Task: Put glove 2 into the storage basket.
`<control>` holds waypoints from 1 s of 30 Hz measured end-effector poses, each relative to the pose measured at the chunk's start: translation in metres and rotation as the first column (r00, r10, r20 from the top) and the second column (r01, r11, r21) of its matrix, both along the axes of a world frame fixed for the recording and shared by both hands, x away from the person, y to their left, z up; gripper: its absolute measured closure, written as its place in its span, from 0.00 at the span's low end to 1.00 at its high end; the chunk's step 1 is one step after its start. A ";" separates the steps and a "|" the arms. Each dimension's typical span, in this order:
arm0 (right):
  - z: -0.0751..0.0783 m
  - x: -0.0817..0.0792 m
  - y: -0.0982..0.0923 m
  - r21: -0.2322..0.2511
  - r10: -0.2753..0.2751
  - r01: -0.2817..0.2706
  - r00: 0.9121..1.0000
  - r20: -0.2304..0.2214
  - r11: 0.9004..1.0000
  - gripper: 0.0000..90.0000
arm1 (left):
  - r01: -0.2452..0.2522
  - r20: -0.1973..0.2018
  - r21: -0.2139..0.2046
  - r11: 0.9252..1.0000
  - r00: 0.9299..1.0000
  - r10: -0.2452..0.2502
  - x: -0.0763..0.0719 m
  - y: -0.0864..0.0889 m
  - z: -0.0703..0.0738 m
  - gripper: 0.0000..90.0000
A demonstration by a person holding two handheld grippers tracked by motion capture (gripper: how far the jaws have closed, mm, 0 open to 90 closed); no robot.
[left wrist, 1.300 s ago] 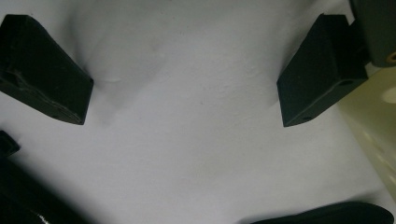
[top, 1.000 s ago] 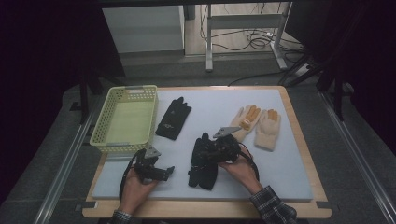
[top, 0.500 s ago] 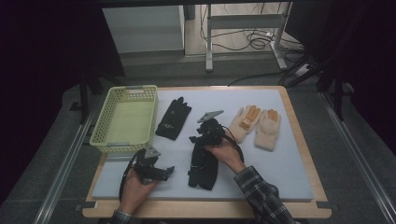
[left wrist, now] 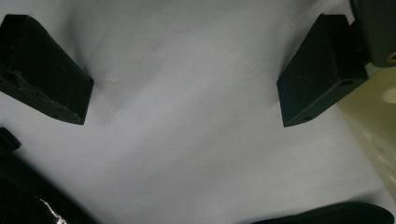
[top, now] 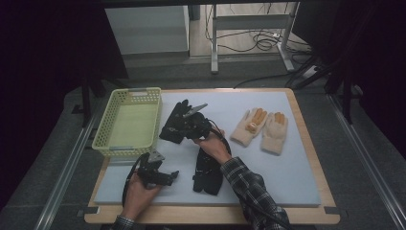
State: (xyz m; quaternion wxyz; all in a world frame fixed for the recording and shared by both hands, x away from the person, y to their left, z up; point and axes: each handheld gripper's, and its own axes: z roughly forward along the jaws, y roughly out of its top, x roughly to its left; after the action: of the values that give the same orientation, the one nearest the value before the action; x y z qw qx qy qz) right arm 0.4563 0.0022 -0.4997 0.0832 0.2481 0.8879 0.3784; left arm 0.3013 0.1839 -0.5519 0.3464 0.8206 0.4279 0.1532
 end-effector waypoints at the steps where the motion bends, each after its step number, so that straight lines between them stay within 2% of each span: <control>1: -0.001 0.001 0.003 -0.008 0.001 -0.001 1.000 0.005 1.000 0.78 | 0.000 0.000 0.000 1.000 1.000 0.000 0.000 0.000 0.000 0.04; 6: -0.007 0.012 0.017 -0.037 -0.002 0.002 1.000 0.018 0.999 0.81 | -0.001 0.000 -0.003 1.000 1.000 0.001 0.000 0.000 0.000 0.04; 12: -0.017 0.024 0.031 -0.032 -0.021 0.021 1.000 0.016 0.999 0.78 | -0.001 0.000 -0.002 1.000 1.000 0.001 0.000 0.000 0.000 0.04; 15: -0.023 0.029 0.037 -0.059 -0.022 0.022 1.000 0.007 0.998 0.78 | -0.001 0.000 -0.002 1.000 1.000 0.001 0.000 0.000 0.000 0.04; 18: -0.026 0.030 0.039 -0.058 -0.024 0.024 1.000 -0.003 0.998 0.85 | -0.001 0.000 -0.002 1.000 1.000 0.001 0.000 0.000 0.000 0.04; 20: -0.026 0.030 0.038 -0.059 -0.037 0.037 0.999 -0.008 0.998 0.94 | -0.001 0.000 -0.002 1.000 1.000 0.001 0.000 0.000 0.000 0.04; 21: -0.027 0.030 0.036 -0.058 -0.042 0.042 0.999 -0.011 0.997 0.96 | -0.001 0.000 -0.002 1.000 1.000 0.001 0.000 0.000 0.000 0.04; 23: -0.028 0.031 0.035 -0.048 -0.046 0.045 0.999 -0.022 0.998 0.97 | 0.000 0.000 -0.002 1.000 1.000 0.000 0.000 0.000 0.000 0.04; 27: -0.026 0.027 0.037 -0.071 -0.043 0.045 0.999 0.018 0.996 0.98 | 0.000 0.000 -0.002 1.000 1.000 0.000 0.000 0.000 0.000 0.04; 30: -0.022 0.024 0.035 -0.059 -0.042 0.043 0.999 0.022 0.997 0.98 | 0.003 -0.002 0.003 1.000 1.000 -0.003 0.000 0.000 0.000 0.04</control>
State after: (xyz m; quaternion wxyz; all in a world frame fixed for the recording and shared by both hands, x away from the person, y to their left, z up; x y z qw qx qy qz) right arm 0.4807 0.0368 -0.5215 0.1081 0.2604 0.8924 0.3523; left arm 0.3014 0.1842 -0.5518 0.3449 0.8220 0.4267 0.1525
